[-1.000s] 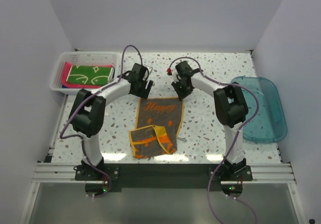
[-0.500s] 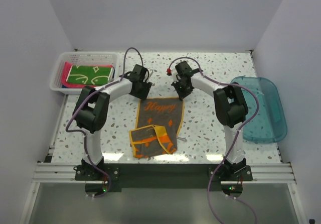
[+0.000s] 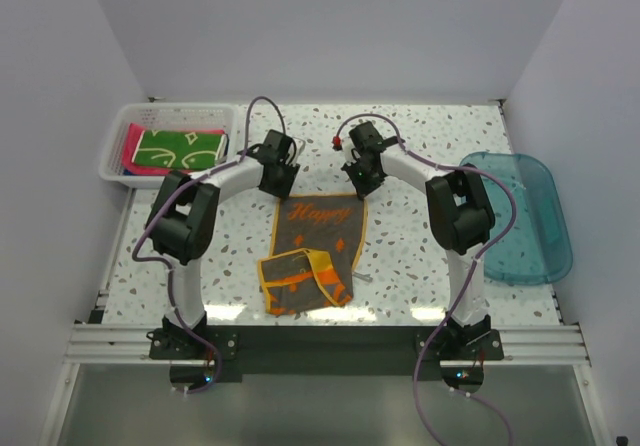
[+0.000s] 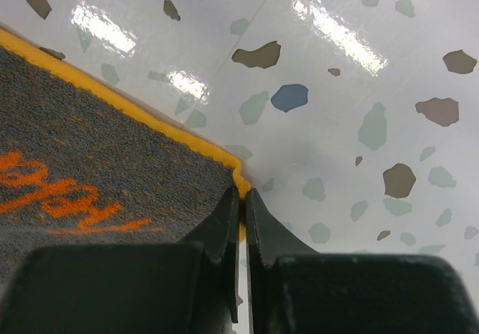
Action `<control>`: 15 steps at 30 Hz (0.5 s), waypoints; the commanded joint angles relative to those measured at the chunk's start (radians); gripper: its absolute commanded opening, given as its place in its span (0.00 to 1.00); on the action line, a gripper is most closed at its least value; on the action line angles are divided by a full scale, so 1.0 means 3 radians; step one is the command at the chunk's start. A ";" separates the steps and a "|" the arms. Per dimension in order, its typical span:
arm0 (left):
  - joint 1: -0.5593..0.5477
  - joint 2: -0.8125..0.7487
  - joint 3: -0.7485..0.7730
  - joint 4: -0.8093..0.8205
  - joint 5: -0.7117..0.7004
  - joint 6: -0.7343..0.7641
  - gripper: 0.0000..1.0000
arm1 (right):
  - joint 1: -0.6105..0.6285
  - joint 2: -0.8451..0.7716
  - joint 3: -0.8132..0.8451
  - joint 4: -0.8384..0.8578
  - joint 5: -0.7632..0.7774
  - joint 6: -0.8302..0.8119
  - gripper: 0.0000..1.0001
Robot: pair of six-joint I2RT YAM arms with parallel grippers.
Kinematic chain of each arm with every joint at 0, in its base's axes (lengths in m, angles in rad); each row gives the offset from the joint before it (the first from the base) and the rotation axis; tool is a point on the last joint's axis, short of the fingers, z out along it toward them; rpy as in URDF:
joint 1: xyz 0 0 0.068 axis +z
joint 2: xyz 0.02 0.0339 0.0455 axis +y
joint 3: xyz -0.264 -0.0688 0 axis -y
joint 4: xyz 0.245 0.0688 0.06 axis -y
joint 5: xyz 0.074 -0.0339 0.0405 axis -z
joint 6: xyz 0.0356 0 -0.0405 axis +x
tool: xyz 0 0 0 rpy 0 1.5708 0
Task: Fold and stack the towels
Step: Flatten out the crumpled towel
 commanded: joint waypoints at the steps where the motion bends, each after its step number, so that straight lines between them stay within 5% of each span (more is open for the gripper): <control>1: 0.0000 0.0187 -0.0224 -0.0273 0.0166 -0.0098 0.42 | 0.0000 0.0036 -0.0043 -0.0090 0.0039 -0.0034 0.00; 4: 0.0000 0.0248 -0.0327 -0.0298 0.0319 -0.0190 0.34 | 0.0015 0.0025 -0.0012 -0.0120 0.0044 -0.0039 0.00; 10: -0.0006 0.0386 -0.0240 -0.0446 0.0381 -0.0251 0.03 | 0.0066 0.0005 0.0069 -0.0171 0.0009 -0.0029 0.00; 15: -0.0006 0.0152 -0.0061 -0.0462 0.0268 -0.0221 0.00 | 0.0066 -0.0184 0.0105 -0.0167 -0.0022 -0.0018 0.00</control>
